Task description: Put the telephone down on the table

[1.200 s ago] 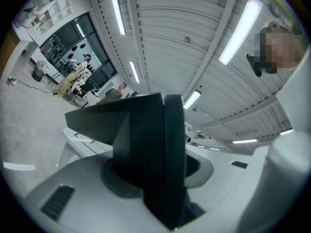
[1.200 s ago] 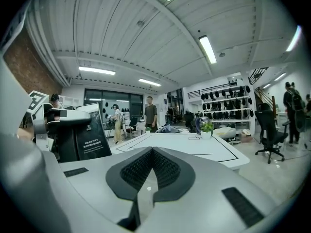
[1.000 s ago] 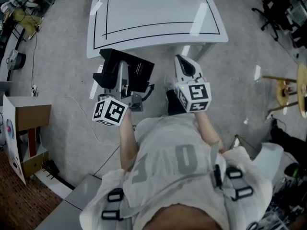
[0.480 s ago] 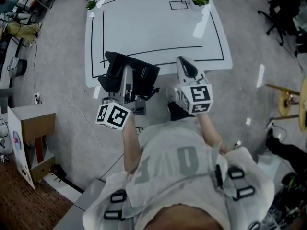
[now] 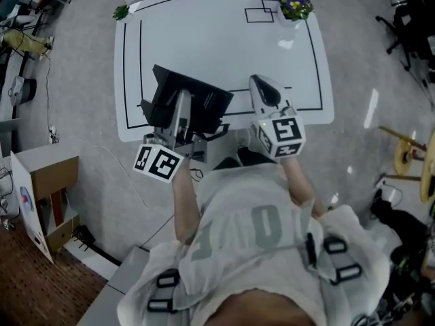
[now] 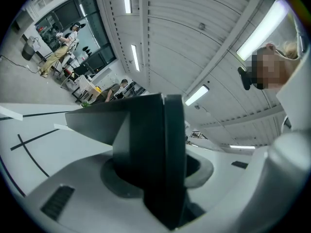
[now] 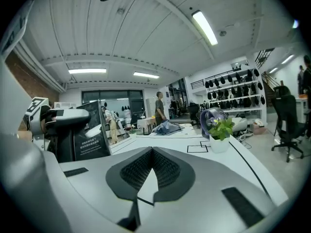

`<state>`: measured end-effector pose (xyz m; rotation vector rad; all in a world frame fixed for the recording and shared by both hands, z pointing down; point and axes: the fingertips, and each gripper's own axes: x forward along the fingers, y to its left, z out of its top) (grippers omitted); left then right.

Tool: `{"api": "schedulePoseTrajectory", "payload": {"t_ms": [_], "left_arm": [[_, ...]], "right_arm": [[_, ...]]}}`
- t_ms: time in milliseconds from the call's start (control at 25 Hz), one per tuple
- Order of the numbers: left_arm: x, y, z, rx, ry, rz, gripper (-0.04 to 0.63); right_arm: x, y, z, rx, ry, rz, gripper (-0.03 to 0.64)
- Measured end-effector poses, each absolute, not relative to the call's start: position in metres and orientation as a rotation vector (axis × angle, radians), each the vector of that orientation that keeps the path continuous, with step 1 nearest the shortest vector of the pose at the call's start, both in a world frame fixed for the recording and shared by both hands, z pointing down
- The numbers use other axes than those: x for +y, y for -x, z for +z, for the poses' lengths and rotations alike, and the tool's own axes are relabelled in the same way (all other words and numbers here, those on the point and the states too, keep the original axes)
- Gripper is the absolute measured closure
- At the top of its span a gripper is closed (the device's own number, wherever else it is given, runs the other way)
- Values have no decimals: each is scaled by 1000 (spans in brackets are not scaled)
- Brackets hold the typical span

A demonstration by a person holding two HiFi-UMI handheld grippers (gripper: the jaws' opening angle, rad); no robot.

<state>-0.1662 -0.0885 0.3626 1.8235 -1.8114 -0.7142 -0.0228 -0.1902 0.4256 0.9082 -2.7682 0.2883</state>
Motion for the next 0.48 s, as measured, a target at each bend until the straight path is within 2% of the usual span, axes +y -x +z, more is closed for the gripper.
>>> {"api": "schedulePoseTrajectory", "payload": {"t_ms": [480], "left_arm": [[-122,179,356,-1780,-1846,-715,422]], "right_arm": [[-218,40,417,-2788,-909,287,609]]}}
